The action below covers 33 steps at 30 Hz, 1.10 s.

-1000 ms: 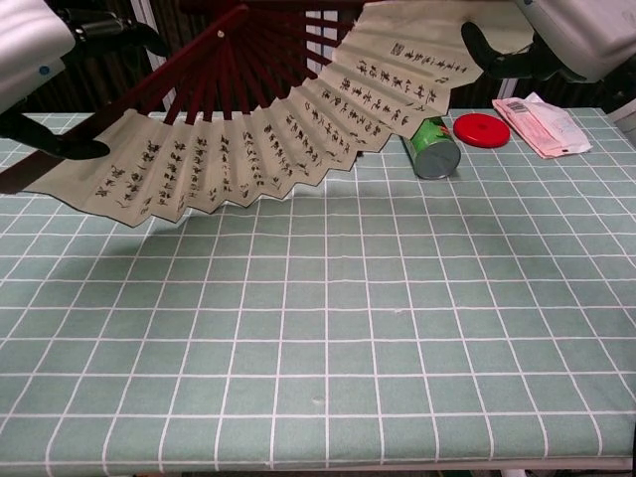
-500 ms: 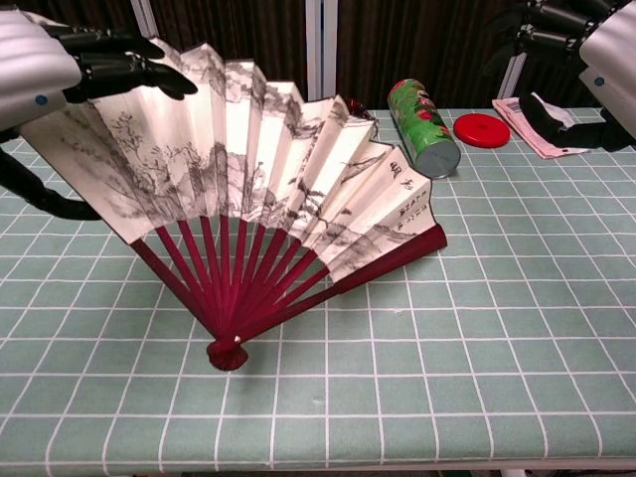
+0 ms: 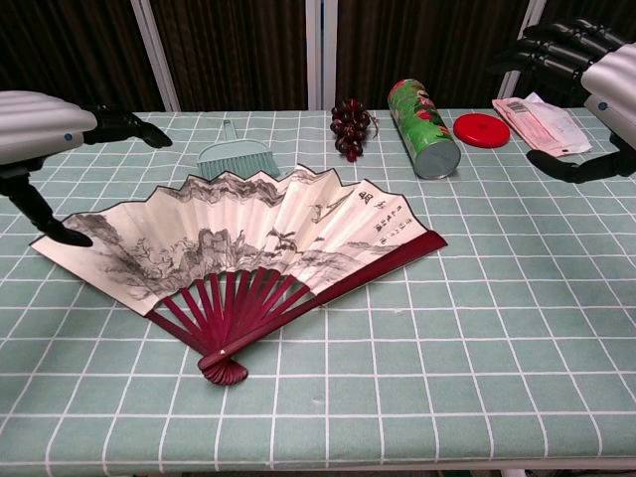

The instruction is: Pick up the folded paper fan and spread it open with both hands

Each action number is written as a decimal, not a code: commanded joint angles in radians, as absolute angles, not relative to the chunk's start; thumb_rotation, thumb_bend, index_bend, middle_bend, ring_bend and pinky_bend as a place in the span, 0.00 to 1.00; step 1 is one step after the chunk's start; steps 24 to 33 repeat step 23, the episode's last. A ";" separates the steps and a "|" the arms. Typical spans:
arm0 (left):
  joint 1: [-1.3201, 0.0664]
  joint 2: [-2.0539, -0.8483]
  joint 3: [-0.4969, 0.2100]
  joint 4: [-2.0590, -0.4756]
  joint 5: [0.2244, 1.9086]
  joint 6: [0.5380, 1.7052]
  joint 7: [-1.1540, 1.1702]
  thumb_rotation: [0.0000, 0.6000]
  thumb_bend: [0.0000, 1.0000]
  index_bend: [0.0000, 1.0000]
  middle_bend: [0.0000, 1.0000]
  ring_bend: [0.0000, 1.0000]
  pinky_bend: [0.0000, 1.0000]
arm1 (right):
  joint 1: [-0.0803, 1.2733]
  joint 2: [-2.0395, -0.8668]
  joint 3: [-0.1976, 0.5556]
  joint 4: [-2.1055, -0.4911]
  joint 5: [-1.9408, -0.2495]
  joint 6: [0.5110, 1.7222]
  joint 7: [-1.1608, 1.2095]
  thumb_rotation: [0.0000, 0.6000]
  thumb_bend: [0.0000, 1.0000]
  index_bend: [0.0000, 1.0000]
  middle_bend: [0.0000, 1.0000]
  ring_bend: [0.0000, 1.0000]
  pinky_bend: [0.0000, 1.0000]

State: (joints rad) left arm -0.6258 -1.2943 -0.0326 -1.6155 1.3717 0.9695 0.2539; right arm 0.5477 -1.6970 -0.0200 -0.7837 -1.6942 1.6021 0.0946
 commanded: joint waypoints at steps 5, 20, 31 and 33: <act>-0.593 -1.267 -0.086 -1.585 1.312 0.990 0.055 0.98 0.00 0.08 0.09 0.00 0.14 | 0.526 -1.549 0.001 -1.003 -1.635 1.498 0.058 1.00 0.17 0.05 0.07 0.00 0.00; -0.221 -1.256 -0.019 -1.424 1.312 1.511 0.111 1.00 0.00 0.15 0.12 0.05 0.14 | 0.310 -1.139 0.004 -1.508 -1.398 1.476 0.041 1.00 0.26 0.02 0.08 0.00 0.00; -0.148 -1.248 0.013 -1.451 1.321 1.582 0.134 1.00 0.00 0.16 0.12 0.05 0.14 | 0.248 -1.129 -0.007 -1.535 -1.392 1.530 0.026 1.00 0.26 0.02 0.08 0.00 0.00; -0.148 -1.248 0.013 -1.451 1.321 1.582 0.134 1.00 0.00 0.16 0.12 0.05 0.14 | 0.248 -1.129 -0.007 -1.535 -1.392 1.530 0.026 1.00 0.26 0.02 0.08 0.00 0.00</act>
